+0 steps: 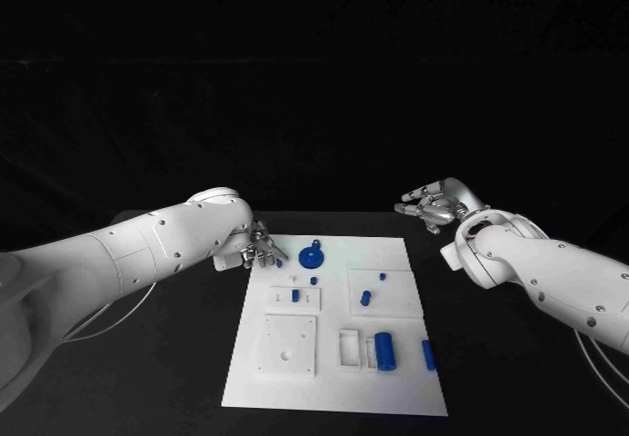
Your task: Assemble the parts on the task board
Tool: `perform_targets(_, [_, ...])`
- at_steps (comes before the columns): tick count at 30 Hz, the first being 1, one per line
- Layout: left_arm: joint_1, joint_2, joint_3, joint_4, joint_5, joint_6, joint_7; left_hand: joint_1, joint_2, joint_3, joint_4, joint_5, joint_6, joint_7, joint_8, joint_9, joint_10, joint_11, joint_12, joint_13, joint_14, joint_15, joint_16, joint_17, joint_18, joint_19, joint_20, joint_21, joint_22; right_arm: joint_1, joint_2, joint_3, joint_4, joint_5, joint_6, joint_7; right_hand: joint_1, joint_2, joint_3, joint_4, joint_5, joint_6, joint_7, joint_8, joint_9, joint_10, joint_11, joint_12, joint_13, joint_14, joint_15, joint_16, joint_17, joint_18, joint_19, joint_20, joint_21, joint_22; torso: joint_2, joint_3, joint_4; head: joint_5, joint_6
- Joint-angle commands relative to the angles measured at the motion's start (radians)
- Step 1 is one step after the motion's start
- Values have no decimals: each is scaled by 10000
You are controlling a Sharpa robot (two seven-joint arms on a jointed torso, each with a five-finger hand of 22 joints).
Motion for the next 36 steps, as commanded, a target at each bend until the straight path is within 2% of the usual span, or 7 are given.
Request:
perform_targets(1, [-12,36,1,-9,62,189,130,132,102,-5,-111,48,56,-10,-44,-8,452,5,51,2,6,17,51,12,-114,-24,16,32,195,-5,14,4,-4,-110,141,52,-17,75,17,-41,17,-60,30,-40,-15,-28,-28,11,-4,25,-31,-30,3,185,478,18,-44,823,-6,3,7,-13,-18])
perform_targets(11, [-23,53,2,-28,214,162,162,629,577,186,-483,201,117,-47,-85,8,456,-6,116,15,45,29,110,102,-86,-28,45,53,198,-5,26,4,-40,-110,155,49,-17,75,17,-41,17,-60,30,-40,-15,-28,-28,11,-4,25,-31,-30,3,185,478,18,-44,823,1,2,-5,-17,-34])
perform_targets(21, [-25,60,2,-37,400,25,184,941,714,306,-856,562,416,-164,18,163,461,-58,158,-2,94,18,170,195,-49,-26,66,92,199,-10,40,3,-74,-110,114,74,-10,74,61,-75,17,-54,28,-38,-15,-7,-30,40,26,33,-34,-17,14,183,482,17,-20,828,-2,-3,11,-27,-43])
perform_targets(25, [-25,46,2,-7,414,-44,187,1116,696,403,-1101,873,683,-282,278,471,464,-121,179,-26,128,-9,217,278,-47,-20,53,115,200,-15,43,3,-84,-110,120,74,-10,74,61,-75,17,-54,28,-38,-15,-7,-30,40,26,33,-34,-17,14,183,482,17,-20,828,0,-5,6,-33,-39])
perform_targets(28, [-26,30,2,33,418,-142,191,1258,729,575,-1324,1331,642,-278,413,686,473,-129,263,-64,196,3,336,474,-32,0,64,155,205,-21,43,3,-91,-110,120,75,-45,70,89,-70,35,-50,28,-39,-15,-8,-31,36,24,34,-34,-26,8,184,481,15,-31,824,1,-3,1,-29,-28])
perform_targets(31, [-28,11,2,91,420,-294,181,979,738,951,-1739,1536,458,-285,687,1268,477,-143,520,-534,266,28,422,655,66,-24,130,302,201,-26,43,3,-96,-110,120,77,-45,70,89,-70,35,-50,28,-39,-15,-8,-31,36,24,34,-34,-26,8,184,481,15,-31,824,3,-4,4,-24,-18])
perform_targets(36, [-32,-17,3,176,422,-532,158,990,677,1090,-1966,2022,698,-306,627,1229,480,-182,722,-602,430,62,569,986,142,27,199,413,210,-34,42,3,-103,-110,120,78,-45,70,89,-70,35,-50,28,-39,-15,-8,-31,36,24,34,-34,-26,8,184,481,15,-31,824,1,1,11,-36,-12])
